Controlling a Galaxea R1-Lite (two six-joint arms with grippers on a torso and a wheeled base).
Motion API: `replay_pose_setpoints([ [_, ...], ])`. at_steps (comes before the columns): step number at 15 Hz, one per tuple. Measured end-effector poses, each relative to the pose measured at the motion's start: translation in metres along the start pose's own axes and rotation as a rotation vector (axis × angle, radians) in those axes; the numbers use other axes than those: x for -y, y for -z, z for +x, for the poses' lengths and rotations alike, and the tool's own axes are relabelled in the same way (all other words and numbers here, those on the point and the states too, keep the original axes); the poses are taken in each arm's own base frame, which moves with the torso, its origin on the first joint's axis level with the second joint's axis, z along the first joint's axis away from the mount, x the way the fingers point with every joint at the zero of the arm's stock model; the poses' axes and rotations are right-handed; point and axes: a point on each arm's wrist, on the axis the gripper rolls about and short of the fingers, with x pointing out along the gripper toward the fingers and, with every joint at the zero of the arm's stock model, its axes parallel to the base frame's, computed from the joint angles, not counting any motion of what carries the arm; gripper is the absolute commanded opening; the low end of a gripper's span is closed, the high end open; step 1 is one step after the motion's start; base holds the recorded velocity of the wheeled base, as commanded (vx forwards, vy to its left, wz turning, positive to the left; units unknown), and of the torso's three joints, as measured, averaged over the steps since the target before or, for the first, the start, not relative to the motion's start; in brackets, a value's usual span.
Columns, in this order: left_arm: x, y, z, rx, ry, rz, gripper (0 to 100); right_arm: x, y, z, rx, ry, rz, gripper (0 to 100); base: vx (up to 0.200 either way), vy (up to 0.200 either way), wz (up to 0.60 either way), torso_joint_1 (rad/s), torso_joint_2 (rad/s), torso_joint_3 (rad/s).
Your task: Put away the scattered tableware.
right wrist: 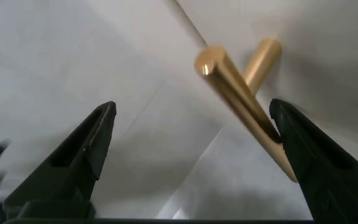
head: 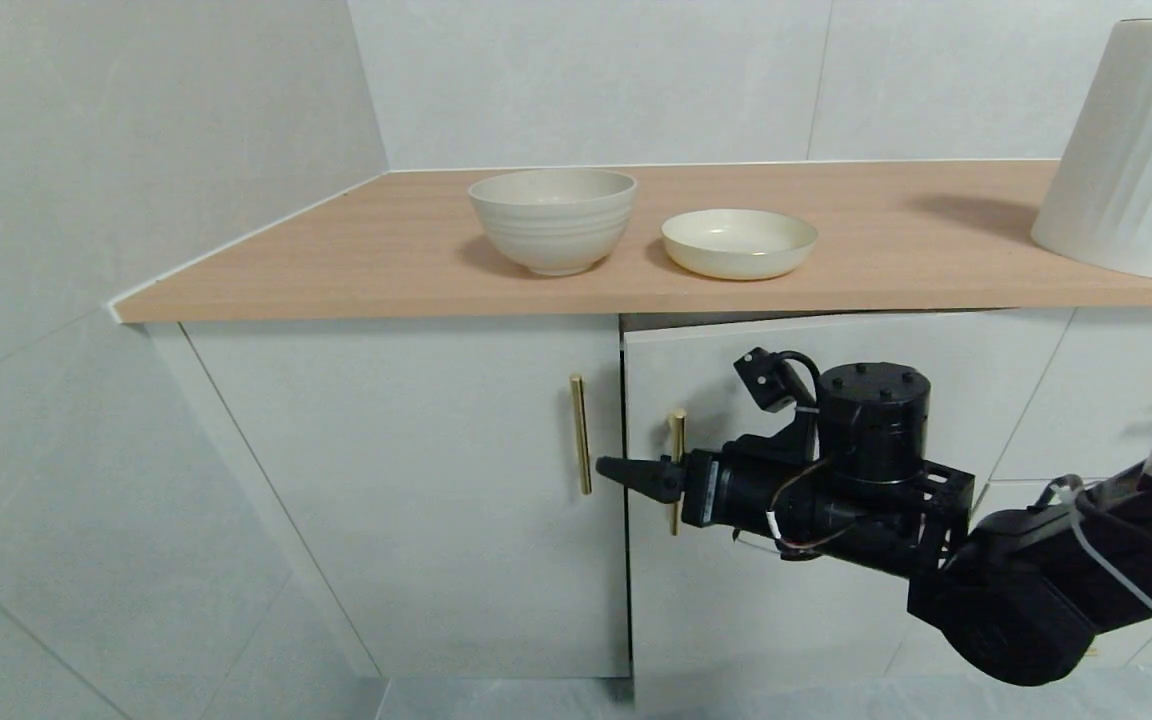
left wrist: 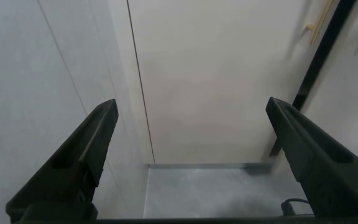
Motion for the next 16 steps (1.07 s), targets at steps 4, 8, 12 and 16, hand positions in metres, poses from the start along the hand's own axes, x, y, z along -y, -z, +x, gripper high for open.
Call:
replay_pose_setpoints([
  [4,0.0,0.0,0.0,0.0,0.0,0.0,100,-0.011,0.002,-0.027,-0.104,-0.049,0.024,100,0.0,0.0,0.0,0.0,0.0,0.0],
  [8,0.0,0.0,0.0,0.0,0.0,0.001,100,-0.023,-0.004,-0.052,-0.156,-0.099,0.034,100,0.0,0.0,0.0,0.0,0.0,0.0],
  [12,0.0,-0.004,-0.001,0.029,0.008,0.007,100,-0.029,-0.008,-0.061,-0.139,-0.112,0.023,100,0.0,0.0,0.0,0.0,0.0,0.0],
  [16,0.006,-0.047,-0.011,0.04,0.3,0.009,100,-0.032,-0.009,-0.066,-0.132,-0.118,0.019,100,0.0,0.0,0.0,0.0,0.0,0.0],
])
